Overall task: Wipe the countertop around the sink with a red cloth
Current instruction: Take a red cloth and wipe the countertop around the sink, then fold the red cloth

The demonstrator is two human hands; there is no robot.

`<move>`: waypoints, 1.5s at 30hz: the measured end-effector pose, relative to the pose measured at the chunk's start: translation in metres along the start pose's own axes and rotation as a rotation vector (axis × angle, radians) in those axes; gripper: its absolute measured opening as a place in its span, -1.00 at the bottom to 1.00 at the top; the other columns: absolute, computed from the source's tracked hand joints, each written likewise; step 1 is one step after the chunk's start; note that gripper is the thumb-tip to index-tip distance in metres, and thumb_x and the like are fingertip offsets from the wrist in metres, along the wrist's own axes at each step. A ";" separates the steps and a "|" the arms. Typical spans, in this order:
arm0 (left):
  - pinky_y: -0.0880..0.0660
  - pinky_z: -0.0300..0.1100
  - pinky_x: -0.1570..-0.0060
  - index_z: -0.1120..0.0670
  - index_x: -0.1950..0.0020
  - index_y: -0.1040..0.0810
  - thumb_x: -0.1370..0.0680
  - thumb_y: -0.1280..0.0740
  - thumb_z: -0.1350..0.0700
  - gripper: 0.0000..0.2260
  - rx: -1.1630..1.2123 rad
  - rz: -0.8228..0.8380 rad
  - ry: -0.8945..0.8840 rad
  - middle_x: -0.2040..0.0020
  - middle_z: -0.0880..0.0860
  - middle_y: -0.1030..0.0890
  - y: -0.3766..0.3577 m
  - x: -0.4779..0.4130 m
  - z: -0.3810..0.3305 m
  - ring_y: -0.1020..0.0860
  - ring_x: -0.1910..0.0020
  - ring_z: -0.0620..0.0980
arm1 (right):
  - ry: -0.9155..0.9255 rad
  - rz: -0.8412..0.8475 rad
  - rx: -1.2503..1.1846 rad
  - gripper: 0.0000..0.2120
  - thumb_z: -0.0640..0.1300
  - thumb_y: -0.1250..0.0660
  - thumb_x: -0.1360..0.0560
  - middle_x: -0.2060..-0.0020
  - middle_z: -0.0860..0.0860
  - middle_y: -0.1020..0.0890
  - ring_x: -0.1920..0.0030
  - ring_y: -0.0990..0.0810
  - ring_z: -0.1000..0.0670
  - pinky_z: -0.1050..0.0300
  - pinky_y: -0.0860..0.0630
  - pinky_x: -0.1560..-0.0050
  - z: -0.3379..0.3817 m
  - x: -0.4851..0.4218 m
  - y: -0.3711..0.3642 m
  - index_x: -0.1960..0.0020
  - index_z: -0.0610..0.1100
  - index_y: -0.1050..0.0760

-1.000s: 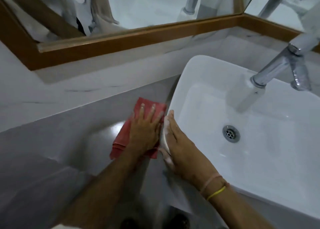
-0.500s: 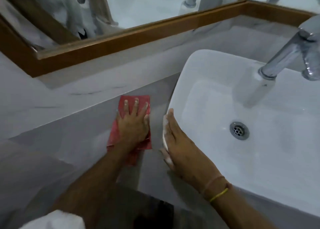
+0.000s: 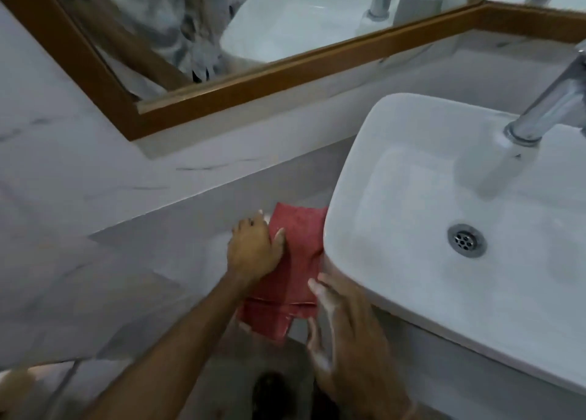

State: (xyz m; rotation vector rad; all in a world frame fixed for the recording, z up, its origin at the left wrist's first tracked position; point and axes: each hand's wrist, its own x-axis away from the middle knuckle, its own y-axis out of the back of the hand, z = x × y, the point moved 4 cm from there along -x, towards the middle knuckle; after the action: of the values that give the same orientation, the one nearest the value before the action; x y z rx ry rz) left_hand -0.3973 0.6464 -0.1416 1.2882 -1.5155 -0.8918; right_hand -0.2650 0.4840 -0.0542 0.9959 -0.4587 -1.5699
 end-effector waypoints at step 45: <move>-0.63 -0.17 0.33 0.05 -0.02 -0.60 -0.43 -0.39 0.14 -0.83 0.499 1.392 -0.852 0.15 0.05 -0.73 0.030 0.340 -0.224 -0.69 0.18 0.02 | -1.486 -1.023 -0.870 -0.50 0.05 -0.47 -0.29 -0.12 0.06 -0.66 -0.17 -0.59 0.08 0.07 -0.48 -0.28 0.099 0.343 0.075 -0.20 0.01 -0.48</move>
State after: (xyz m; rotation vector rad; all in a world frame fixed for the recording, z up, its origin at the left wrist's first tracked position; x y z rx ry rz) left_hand -0.2011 0.3270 0.0199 -0.1946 -2.7730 -0.0437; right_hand -0.2900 0.1198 -0.0603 -0.9600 -0.1121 -2.8736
